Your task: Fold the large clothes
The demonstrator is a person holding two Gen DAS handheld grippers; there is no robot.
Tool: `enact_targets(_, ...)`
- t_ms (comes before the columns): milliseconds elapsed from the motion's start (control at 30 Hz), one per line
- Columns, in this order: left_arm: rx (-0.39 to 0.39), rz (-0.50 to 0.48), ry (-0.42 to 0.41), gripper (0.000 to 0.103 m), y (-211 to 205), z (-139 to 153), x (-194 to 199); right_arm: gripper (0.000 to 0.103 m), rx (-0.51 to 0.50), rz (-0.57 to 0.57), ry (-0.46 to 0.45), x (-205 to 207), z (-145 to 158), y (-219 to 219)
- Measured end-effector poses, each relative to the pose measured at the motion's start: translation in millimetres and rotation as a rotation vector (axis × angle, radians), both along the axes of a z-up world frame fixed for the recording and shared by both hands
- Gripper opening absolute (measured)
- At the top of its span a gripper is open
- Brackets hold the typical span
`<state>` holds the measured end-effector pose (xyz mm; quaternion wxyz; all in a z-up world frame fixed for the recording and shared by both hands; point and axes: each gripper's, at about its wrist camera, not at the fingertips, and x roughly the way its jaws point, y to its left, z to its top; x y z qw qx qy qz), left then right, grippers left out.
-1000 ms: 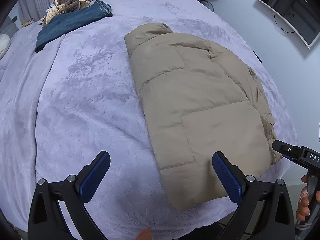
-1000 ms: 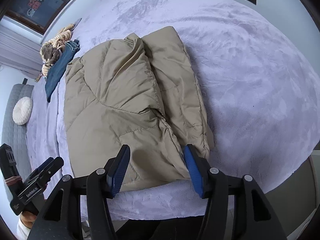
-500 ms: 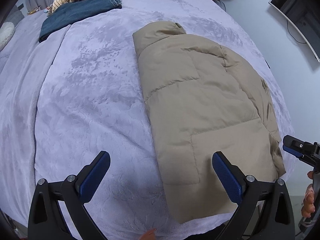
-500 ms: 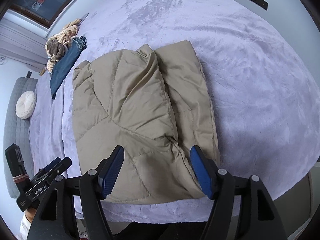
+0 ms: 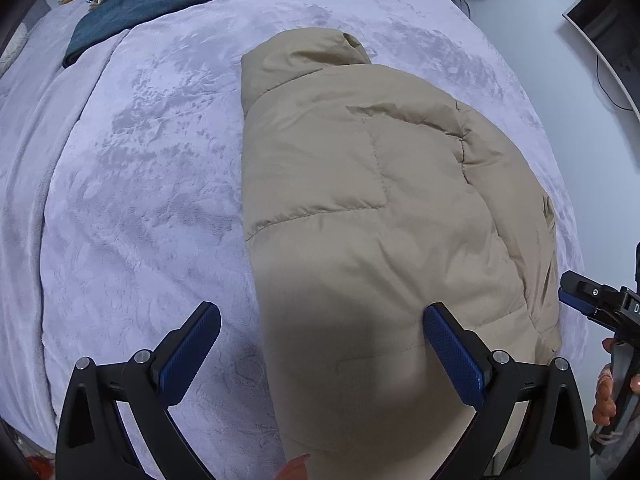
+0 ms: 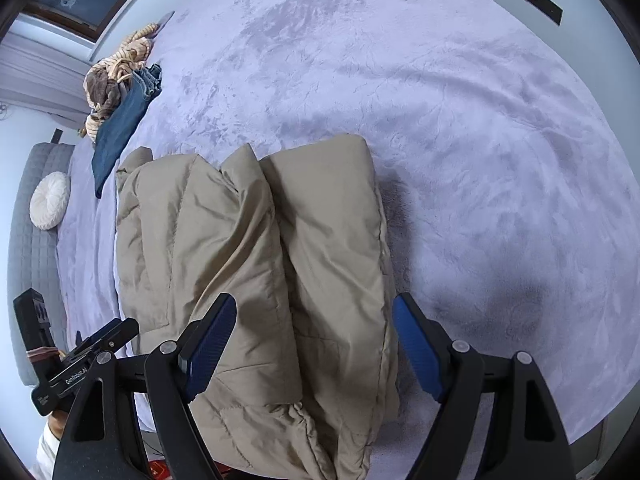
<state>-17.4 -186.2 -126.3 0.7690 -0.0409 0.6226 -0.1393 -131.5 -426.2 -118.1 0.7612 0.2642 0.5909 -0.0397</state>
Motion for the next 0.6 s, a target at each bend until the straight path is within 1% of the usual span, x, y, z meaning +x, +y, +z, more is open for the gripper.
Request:
enact_targets(67,-0.026,0.002,0.008,0.102,0.2,-2.4,4.9,0.086,0.012,0.007,0.009,3.7,-9.2,-8.0)
enact_targets(133,-0.057,0.007,0.028,0.102,2.0,-5.6,8.4,0.086,0.055,0.002,0.021,7.8,-20.2,-17.7)
enact_targets(167,-0.065,0.009,0.035,0.102,2.3,-6.8,9.5,0.087,0.084,-0.006,0.023,9.4,-26.3,-23.2)
enact_targets(200,-0.072,0.009,0.039,0.102,2.2,-7.7,10.5,0.096,0.106,-0.010,0.021,11.4,-31.2,-27.5)
enact_targets(233,-0.074,0.007,0.038,0.102,1.6,-8.3,10.8,0.103,0.126,-0.014,0.019,13.3,-35.9,-31.5)
enact_targets(367,-0.083,-0.004,0.028,0.102,0.0,-7.6,12.4,0.103,0.216,-0.044,0.005,20.6,-57.1,-42.5)
enact_targets(433,-0.087,-0.007,0.033,0.102,-1.3,-8.7,13.4,0.103,0.282,-0.063,0.008,25.2,-70.3,-47.3)
enact_targets(500,-0.087,-0.011,0.040,0.102,-3.1,-9.6,14.7,0.103,0.376,-0.087,0.008,29.1,-81.6,-49.5)
enact_targets(567,-0.085,-0.014,0.043,0.102,-3.8,-9.5,15.9,0.103,0.484,-0.075,-0.038,33.2,-80.2,-48.1)
enact_targets(600,-0.083,-0.014,0.044,0.102,-3.9,-9.4,16.5,0.103,0.539,-0.046,-0.069,36.0,-75.6,-44.2)
